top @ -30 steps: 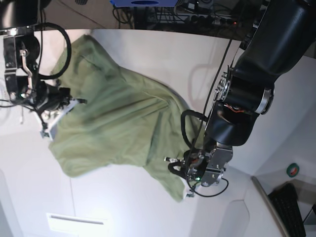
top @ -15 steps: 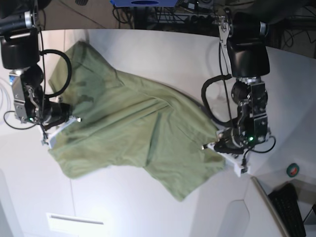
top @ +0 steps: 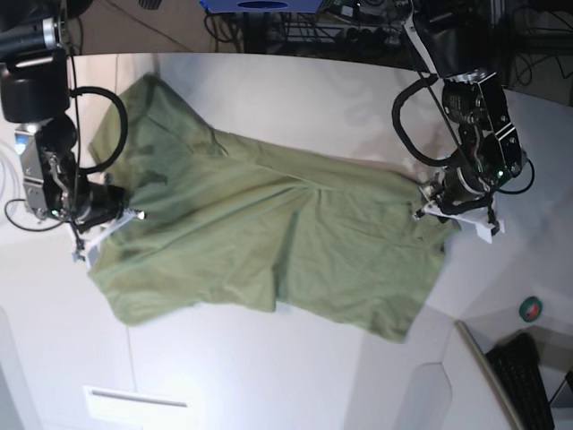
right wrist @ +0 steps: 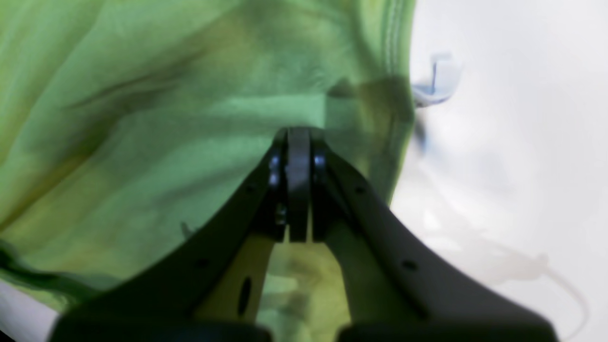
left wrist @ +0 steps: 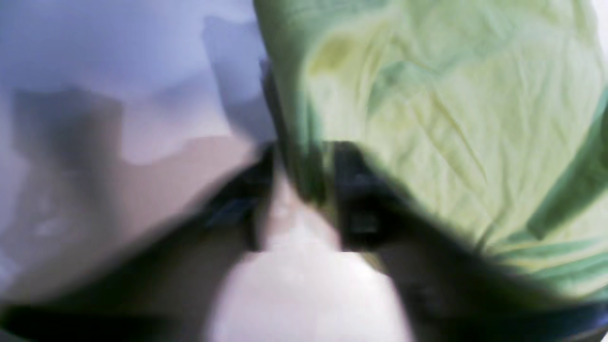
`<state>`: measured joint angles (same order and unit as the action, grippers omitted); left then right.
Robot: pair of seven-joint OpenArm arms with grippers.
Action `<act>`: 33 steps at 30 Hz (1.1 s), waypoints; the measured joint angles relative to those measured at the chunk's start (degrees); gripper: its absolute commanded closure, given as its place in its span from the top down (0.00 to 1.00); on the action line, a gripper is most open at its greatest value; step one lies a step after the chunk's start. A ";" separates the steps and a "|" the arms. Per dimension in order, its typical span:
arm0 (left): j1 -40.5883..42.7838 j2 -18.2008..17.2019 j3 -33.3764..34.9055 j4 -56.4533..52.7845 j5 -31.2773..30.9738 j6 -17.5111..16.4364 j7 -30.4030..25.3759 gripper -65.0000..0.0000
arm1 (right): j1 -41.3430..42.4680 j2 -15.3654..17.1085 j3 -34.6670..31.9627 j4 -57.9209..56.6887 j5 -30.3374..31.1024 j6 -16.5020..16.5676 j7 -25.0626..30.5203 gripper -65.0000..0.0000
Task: Layout the t-shirt on the table in an organized manner, then fold the t-shirt properly
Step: 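Release the shirt with the left gripper and raise it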
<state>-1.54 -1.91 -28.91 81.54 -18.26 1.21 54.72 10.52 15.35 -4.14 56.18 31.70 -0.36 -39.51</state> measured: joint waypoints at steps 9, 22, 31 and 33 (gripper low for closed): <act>13.07 -1.31 -12.79 5.92 -15.32 0.76 0.50 0.98 | -0.17 0.33 0.02 0.00 -0.02 0.00 0.13 0.00; 2.95 -11.02 5.07 8.09 -16.28 0.31 1.16 0.00 | -9.16 0.35 -0.24 21.77 -1.20 -1.11 -4.76 0.00; -13.81 -12.17 18.75 -8.35 -9.25 16.11 10.54 0.00 | -9.18 0.44 -0.11 21.44 -1.73 -1.14 -6.86 0.00; -16.85 -11.93 20.46 -8.44 -9.79 16.44 11.58 0.18 | -9.16 0.52 -0.11 21.44 -1.77 -1.14 -6.78 0.00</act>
<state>-18.39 -13.85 -8.45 73.10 -28.05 17.65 66.30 1.37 15.88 -4.25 77.62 29.93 -1.50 -46.28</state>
